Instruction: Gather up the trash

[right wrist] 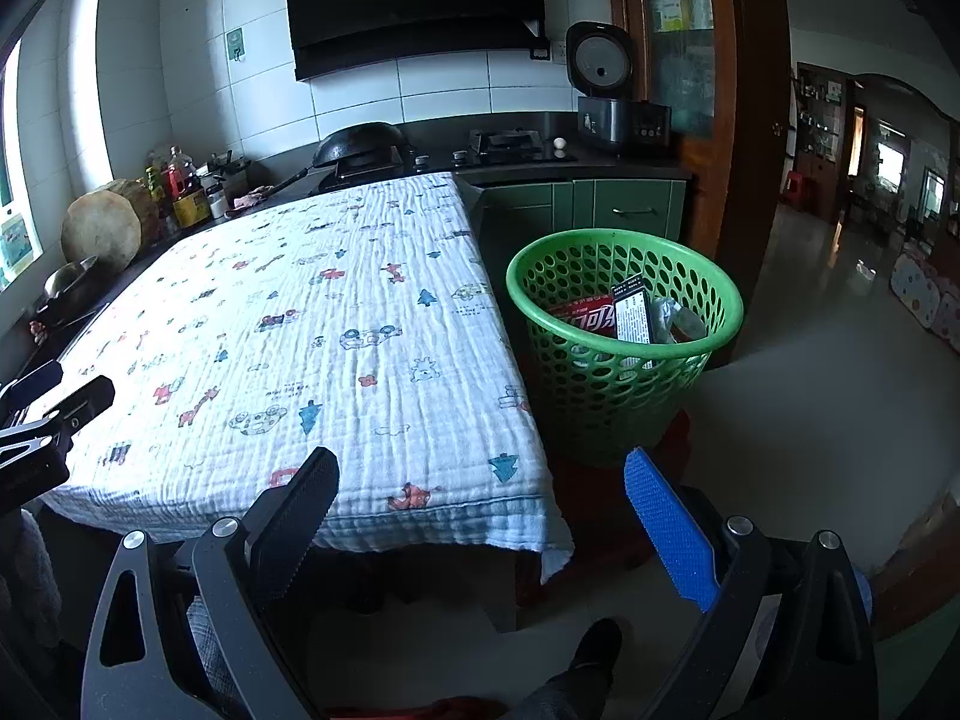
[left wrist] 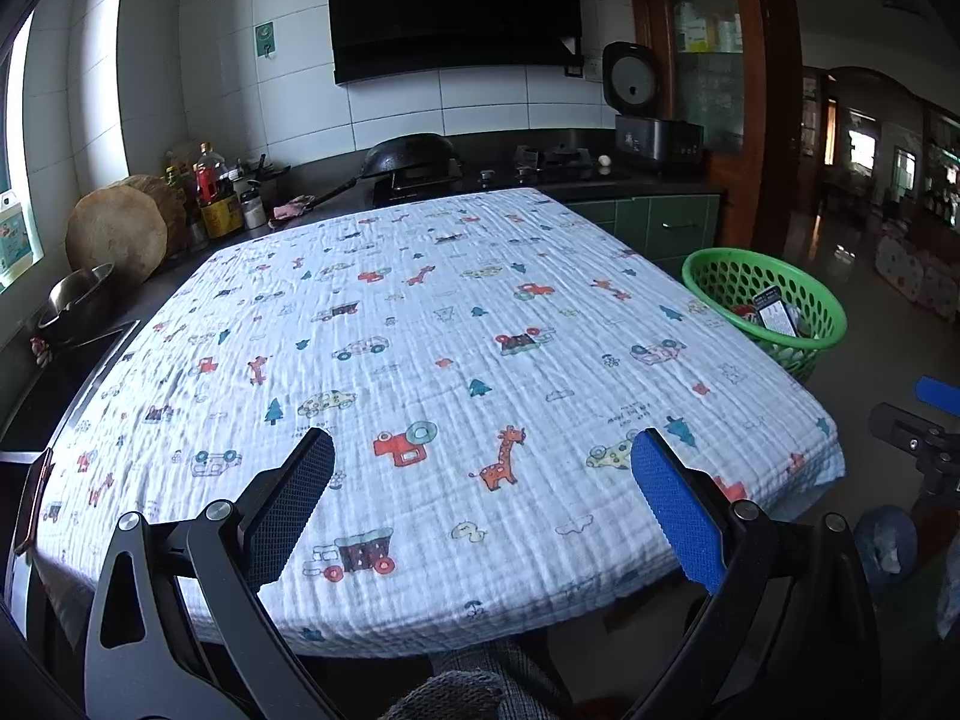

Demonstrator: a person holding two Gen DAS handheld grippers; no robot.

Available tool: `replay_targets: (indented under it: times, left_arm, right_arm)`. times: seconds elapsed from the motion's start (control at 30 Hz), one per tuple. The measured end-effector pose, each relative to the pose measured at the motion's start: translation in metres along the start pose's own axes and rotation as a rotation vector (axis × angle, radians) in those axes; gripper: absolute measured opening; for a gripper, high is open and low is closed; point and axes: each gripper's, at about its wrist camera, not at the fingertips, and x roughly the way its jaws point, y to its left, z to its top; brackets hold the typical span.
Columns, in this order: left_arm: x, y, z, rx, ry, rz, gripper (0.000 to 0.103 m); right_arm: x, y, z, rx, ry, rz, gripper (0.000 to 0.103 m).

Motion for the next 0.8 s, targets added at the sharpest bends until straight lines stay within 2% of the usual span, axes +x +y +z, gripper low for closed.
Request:
replay_targets:
  times: [0.8]
  left_arm:
    - [-0.0009, -0.0040, -0.0054, 0.010, 0.013, 0.002, 0.098]
  right_arm:
    - [-0.0019, 0.0012, -0.0031, -0.019, -0.004, -0.003, 0.093]
